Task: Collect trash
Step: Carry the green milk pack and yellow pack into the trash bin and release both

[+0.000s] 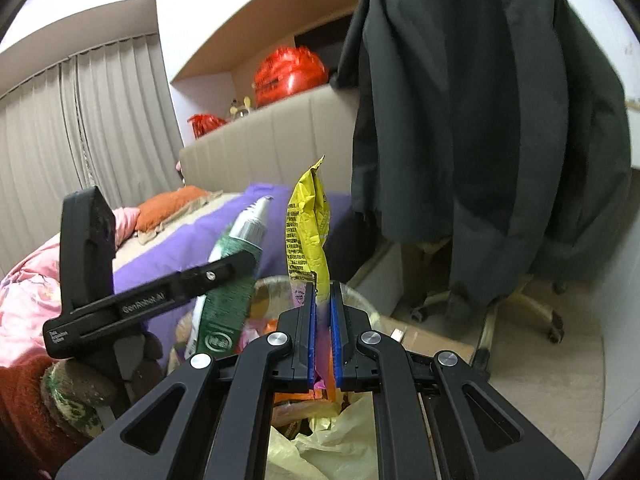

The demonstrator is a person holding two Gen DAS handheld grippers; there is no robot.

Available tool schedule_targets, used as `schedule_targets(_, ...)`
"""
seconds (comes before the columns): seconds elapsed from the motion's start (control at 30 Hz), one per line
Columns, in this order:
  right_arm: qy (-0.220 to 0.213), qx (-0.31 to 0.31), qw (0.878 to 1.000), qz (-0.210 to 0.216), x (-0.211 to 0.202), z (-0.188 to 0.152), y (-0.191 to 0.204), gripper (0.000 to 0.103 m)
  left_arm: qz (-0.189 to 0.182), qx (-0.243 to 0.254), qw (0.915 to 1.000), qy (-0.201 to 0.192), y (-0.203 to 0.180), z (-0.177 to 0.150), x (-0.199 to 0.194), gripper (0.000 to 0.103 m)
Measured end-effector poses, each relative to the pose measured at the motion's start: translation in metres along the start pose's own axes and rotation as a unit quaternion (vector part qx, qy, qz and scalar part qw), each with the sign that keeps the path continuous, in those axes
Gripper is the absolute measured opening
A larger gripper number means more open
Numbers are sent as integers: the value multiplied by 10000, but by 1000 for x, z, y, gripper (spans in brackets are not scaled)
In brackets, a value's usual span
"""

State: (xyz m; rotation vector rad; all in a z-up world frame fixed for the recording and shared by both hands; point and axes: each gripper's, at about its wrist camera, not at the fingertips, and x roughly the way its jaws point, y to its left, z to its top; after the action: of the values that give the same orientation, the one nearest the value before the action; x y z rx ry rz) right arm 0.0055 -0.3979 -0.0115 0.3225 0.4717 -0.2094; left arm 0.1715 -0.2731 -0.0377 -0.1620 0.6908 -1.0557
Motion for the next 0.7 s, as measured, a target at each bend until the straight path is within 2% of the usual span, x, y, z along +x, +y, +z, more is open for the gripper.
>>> schedule_targets(0.13,320,220,9991,169,30,-12,-6,8,243,78,9984,500,8,-16,11,54)
schedule_targets(0.23,588,301,9975,253,51,-22,-6,8,260,170,9966,759,8,-24,12,53)
schedule_targets(0.43,899,249,9955,179,69,-34,-4,8,326,555,9937,922,4,-34,14,53)
schedule_targets(0.7,1002,281,9946,47,65,-40,-7,8,200,359,9937,1045,5,-28,23,54)
